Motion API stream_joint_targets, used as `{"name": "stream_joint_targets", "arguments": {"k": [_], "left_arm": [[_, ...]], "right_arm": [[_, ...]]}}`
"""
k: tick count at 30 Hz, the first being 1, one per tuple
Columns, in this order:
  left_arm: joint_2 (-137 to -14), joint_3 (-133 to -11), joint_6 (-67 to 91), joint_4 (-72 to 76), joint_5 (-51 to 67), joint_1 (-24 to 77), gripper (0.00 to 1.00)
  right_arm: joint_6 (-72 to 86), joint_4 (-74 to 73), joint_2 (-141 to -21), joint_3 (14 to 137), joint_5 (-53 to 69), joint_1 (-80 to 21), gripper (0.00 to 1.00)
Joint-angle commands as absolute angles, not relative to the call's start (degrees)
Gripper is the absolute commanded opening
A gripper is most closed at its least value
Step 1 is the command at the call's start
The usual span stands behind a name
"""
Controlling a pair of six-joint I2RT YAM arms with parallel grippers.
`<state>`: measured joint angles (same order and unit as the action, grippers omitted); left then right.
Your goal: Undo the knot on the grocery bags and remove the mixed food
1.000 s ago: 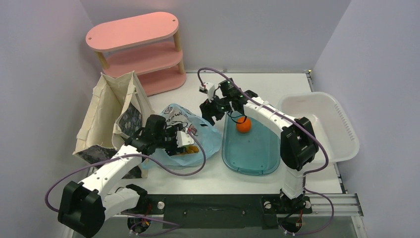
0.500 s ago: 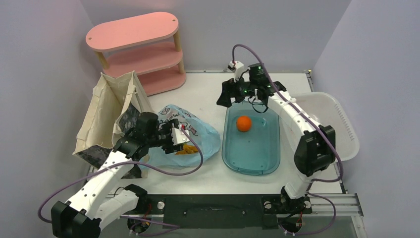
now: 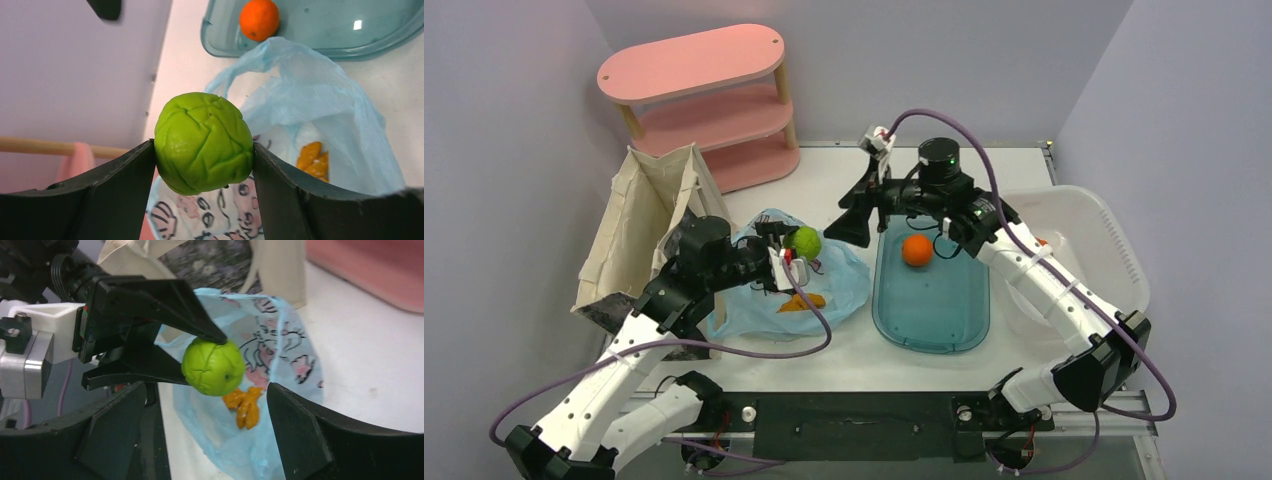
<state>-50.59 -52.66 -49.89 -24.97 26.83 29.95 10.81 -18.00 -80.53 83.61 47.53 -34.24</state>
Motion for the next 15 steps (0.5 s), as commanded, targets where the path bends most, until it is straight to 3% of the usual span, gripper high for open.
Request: {"name": "stream_joint_targets", "arguments": {"k": [1,15], "left_arm": [[-48.47,-55.25,-57.17,-18.16,25.06,31.64,0.65],[-47.03,-55.42,-64.01,-11.06,23.58,36.92,0.68]], "right_arm": [[10.86,-20.12,-82.58,84.31,46.26,-38.85,0.86],[12.49,-16.23,-87.4,87.01,46.52,-44.16,0.87]]}}
